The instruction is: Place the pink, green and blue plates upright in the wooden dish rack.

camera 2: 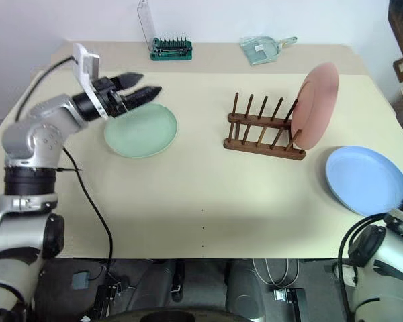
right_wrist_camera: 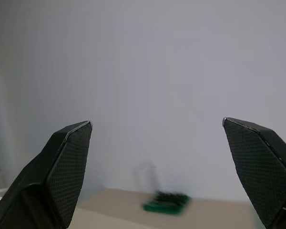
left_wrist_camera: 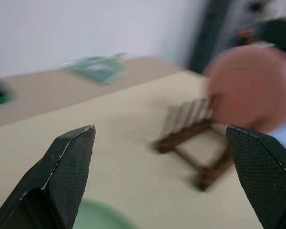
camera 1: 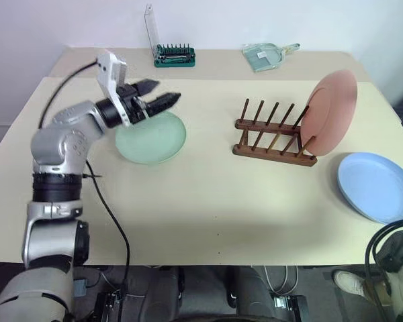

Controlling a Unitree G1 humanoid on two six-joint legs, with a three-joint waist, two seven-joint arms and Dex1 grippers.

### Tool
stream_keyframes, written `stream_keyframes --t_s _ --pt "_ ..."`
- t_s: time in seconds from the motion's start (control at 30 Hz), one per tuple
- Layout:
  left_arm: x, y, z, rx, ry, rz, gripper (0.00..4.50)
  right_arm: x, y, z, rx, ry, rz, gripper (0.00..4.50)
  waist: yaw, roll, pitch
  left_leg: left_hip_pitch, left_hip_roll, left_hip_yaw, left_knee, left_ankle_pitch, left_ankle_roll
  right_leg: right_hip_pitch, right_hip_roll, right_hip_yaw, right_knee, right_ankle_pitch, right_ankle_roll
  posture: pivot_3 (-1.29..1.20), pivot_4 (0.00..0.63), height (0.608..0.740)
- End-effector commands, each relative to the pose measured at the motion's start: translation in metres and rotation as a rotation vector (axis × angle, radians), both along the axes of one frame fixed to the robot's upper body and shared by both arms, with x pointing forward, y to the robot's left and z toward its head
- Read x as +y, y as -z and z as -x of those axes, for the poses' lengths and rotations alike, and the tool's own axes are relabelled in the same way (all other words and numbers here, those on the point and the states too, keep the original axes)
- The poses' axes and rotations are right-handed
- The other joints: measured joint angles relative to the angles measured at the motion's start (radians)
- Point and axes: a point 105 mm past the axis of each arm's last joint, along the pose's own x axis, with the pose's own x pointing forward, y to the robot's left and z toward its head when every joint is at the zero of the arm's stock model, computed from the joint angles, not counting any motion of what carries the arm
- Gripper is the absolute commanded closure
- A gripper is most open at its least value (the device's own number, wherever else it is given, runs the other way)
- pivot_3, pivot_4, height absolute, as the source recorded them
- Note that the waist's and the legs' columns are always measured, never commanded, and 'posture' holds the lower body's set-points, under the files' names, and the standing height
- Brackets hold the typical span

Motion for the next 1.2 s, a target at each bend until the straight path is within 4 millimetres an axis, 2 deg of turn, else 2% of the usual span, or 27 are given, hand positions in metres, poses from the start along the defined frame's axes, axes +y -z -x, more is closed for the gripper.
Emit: stream_keyframes --t_s 0.03,0.13,0.27,0.47,0.57,0.73,0.83,1.0,1.1,1.2 --pt "0.034 -0.008 -0.013 0.098 -0.162 0.003 0.0 0.044 -0.007 0.027 -0.078 -0.195 0.128 0.04 -0.001 0.0 0.0 0.0 0.0 0.0 0.0 0.0 0.0 0.0 0.0 0.0 0.0 0.0 0.0 0.0 0.15 0.74" --pt "0.056 -0.004 -0.018 0.254 -0.256 0.035 0.0 0.072 0.008 0.034 -0.039 -0.319 0.217 0.04 0.001 -0.001 0.0 0.0 0.0 0.0 0.0 0.0 0.0 0.0 0.0 0.0 0.0 0.0 0.0 0.0 0.15 0.74" --pt "0.091 0.029 -0.014 0.578 -0.407 -0.021 0.0 0.102 0.024 0.043 -0.017 -0.445 0.307 0.04 -0.001 -0.001 0.0 -0.001 0.0 0.0 0.001 0.0 0.0 0.0 0.0 -0.001 0.001 0.0 0.0 0.0 0.15 0.74" --pt "0.096 0.045 -0.009 0.777 -0.395 0.089 0.0 0.124 0.036 0.049 0.008 -0.537 0.336 0.04 0.002 -0.001 0.0 -0.001 0.0 0.0 0.0 0.0 0.0 -0.001 0.0 -0.001 0.001 0.0 0.001 0.0 0.15 0.74" --pt "0.105 0.069 -0.004 0.843 -0.423 -0.041 0.0 0.129 0.039 0.046 0.017 -0.545 0.312 0.04 0.002 -0.001 0.0 -0.002 0.0 0.0 0.0 0.0 0.0 -0.002 0.0 -0.001 0.001 0.0 0.001 0.0 0.15 0.74" --pt "0.102 0.081 -0.007 0.846 -0.396 -0.13 0.0 0.131 0.041 0.043 0.025 -0.529 0.304 0.04 0.003 -0.002 0.0 -0.007 0.0 0.0 0.002 0.0 0.0 -0.006 0.0 -0.001 0.002 0.0 0.001 0.0 0.15 0.74" --pt "0.095 0.086 -0.012 0.84 -0.395 -0.103 0.0 0.132 0.043 0.043 0.027 -0.527 0.307 0.04 0.004 -0.002 0.0 -0.014 0.0 0.0 0.004 0.0 0.0 -0.014 0.0 -0.001 0.005 0.0 0.001 0.0 0.15 0.74" --pt "0.073 0.1 -0.02 0.854 -0.365 -0.036 0.0 0.132 0.041 0.043 0.022 -0.507 0.306 0.04 0.003 -0.002 0.0 -0.014 0.0 0.0 0.004 0.0 -0.001 -0.015 -0.001 -0.001 0.011 0.0 0.001 0.0 0.15 0.74" --pt "0.063 0.108 -0.023 0.87 -0.362 0.008 0.81 0.132 0.04 0.043 0.02 -0.491 0.312 0.0 0.004 -0.002 0.0 -0.014 0.0 0.0 0.004 0.001 -0.001 -0.015 -0.001 -0.001 0.012 0.0 0.001 0.0 0.15 0.74" --pt "0.058 0.114 -0.024 0.881 -0.365 0.02 2.27 0.132 0.04 0.044 0.024 -0.482 0.32 0.0 0.004 -0.002 0.0 -0.014 0.0 0.0 0.005 0.001 -0.002 -0.015 -0.001 -0.001 0.013 0.0 0.001 0.0 0.15 0.74"
